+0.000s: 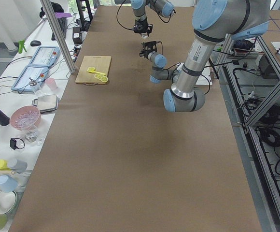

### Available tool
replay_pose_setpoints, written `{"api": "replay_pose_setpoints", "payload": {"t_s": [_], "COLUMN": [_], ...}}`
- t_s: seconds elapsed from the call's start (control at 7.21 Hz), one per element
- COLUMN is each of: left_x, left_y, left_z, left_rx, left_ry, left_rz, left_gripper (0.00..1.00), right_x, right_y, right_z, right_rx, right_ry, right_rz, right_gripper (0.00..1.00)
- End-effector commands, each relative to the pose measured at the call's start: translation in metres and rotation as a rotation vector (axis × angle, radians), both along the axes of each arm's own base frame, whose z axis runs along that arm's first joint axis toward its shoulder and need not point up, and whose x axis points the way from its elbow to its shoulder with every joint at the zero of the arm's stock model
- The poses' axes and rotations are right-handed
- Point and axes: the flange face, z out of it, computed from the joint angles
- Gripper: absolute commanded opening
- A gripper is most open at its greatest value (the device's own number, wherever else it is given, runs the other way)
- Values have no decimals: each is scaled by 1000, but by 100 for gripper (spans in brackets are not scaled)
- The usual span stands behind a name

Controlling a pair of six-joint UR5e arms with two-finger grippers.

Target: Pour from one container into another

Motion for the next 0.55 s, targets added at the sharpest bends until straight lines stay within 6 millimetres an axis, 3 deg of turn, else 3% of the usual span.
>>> {"api": "replay_pose_setpoints", "payload": {"t_s": [0.0, 0.42], "left_x": [0, 0], "left_y": [0, 0], "left_z": [0, 0], "left_rx": [0, 0], "left_ry": [0, 1], "left_rz": [0, 0], "left_gripper": [0, 0], "right_x": [6, 36], "right_y": [4, 15], "right_z": [-8, -2], "right_rx": [17, 50], "right_ry": [-46, -133], "right_rz": [-1, 10], "right_gripper": [0, 0]}}
